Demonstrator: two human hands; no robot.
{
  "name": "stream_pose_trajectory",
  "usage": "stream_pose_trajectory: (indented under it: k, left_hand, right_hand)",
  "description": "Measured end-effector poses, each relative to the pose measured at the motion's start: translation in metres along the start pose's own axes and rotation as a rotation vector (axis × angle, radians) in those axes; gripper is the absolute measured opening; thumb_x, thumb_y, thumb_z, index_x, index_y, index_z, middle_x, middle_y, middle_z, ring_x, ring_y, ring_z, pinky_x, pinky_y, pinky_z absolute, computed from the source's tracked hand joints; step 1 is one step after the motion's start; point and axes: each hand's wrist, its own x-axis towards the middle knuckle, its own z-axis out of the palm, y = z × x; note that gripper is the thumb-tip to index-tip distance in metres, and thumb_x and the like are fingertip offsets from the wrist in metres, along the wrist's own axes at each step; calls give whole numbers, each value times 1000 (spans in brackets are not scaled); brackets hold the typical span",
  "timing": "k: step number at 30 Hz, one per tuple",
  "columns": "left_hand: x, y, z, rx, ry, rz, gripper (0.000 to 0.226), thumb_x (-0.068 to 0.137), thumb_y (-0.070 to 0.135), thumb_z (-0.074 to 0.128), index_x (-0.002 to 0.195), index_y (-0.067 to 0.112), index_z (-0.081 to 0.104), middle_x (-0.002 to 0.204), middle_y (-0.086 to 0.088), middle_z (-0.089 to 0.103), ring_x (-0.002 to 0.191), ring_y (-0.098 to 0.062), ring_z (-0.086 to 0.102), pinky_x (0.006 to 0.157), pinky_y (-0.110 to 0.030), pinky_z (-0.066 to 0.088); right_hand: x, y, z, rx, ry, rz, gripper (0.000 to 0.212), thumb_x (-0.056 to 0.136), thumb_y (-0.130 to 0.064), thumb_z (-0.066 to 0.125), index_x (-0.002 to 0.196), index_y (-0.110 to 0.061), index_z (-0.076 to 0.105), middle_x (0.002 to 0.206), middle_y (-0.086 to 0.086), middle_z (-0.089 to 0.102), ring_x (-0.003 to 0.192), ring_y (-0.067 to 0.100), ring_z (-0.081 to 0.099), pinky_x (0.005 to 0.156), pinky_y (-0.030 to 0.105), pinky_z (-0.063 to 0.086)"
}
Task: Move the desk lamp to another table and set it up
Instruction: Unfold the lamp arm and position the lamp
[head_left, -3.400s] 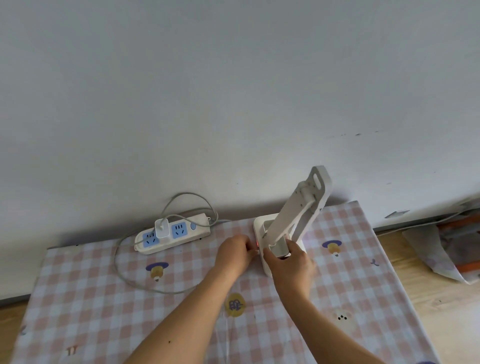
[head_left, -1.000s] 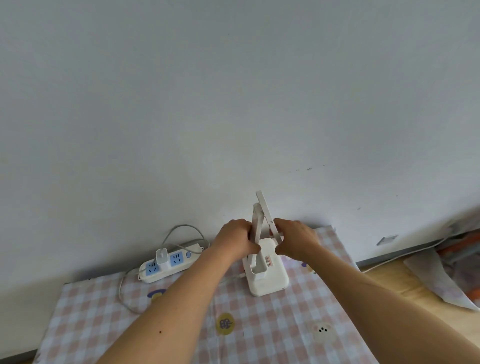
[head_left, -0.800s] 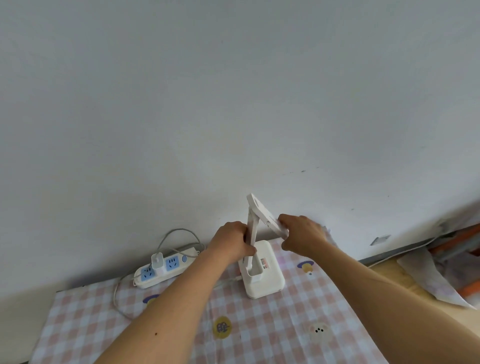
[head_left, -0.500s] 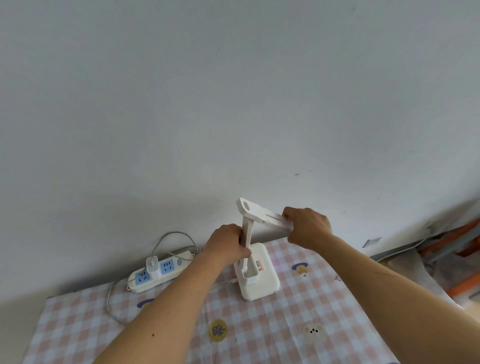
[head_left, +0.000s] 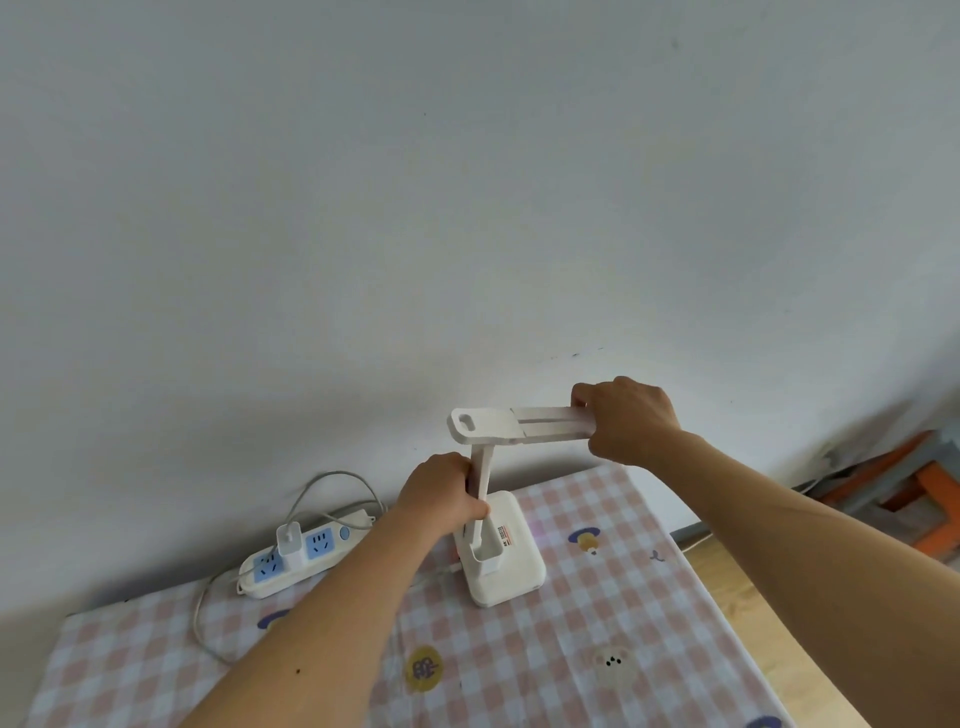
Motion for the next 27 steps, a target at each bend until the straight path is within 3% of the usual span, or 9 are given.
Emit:
stream_pose_trajectory:
  k: [9,15,22,27]
  left_hand:
    - [0,-4,2,-38,11,7,18,70,29,72,79,18,61,79,2,65,74,-18,61,61,-25,42]
    - [2,-3,2,-21,0,14,20,70,31,72,83,17,64,81,4,65,77,-17,62,63,-25,45]
    - [0,-2,2,-12,4,23,18,70,32,71,74,23,56,74,8,61,71,-13,59,53,-19,35]
    - [-1,0,1,2,12,29,18,71,31,72,81,20,61,79,6,63,73,-14,59,57,-21,38]
  right_hand:
    - [-14,-5,20,54,77,45,46,74,-9,56,115,-29,51,99,-6,61,93,17,51,67,29,37]
    - [-28,-17,31,162,207,26,63,76,-7,55,131,-33,42,131,-8,49,109,20,53,75,33,50]
    - [-31,-41,35,229,303,43,51,75,-4,49,119,-30,50,114,-8,60,96,21,57,69,33,48]
    - [-26,-35,21,162,275,2,43,76,-5,50,112,-28,52,101,-7,62,90,21,60,66,31,44]
